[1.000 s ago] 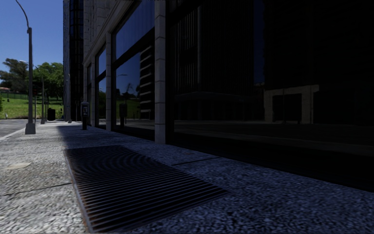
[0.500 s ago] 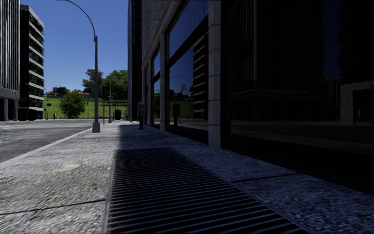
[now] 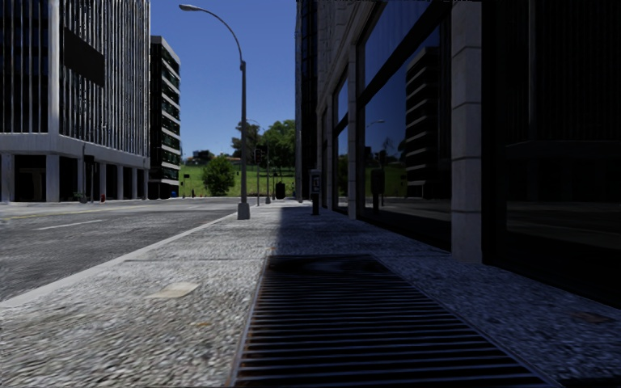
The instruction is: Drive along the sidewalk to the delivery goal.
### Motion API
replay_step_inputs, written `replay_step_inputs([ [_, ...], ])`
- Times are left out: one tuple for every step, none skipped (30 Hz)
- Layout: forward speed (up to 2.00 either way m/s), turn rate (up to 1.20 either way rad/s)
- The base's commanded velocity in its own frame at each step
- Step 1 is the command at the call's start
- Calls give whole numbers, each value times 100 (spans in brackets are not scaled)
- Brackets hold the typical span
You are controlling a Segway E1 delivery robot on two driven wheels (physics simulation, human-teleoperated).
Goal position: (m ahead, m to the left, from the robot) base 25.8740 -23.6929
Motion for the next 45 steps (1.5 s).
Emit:
replay_step_inputs([
  [153, 59],
  [153, 59],
  [153, 0],
  [153, 0],
  [153, 0],
  [155, 0],
  [159, 0],
  [159, 0],
  [200, 0],
  [200, 0],
  [200, 0],
  [200, 0],
  [200, 0],
  [200, 0],
  [200, 0],
  [200, 0],
  [200, 0],
  [200, 0],
  [200, 0],
  [200, 0],
  [200, 0],
  [200, 0],
  [200, 0],
  [200, 0],
  [200, 0],
  [200, 0],
  [200, 0],
  [200, 0],
  [200, 0],
  [200, 0],
  [200, 0],
  [200, 0],
  [200, 0],
  [200, 0],
  [200, 0],
  [200, 0],
  [200, 0],
  [200, 0],
  [200, 0],
  [200, 0],
  [200, 0],
  [200, 0],
  [200, 0],
  [200, 0],
  [200, 0],
])
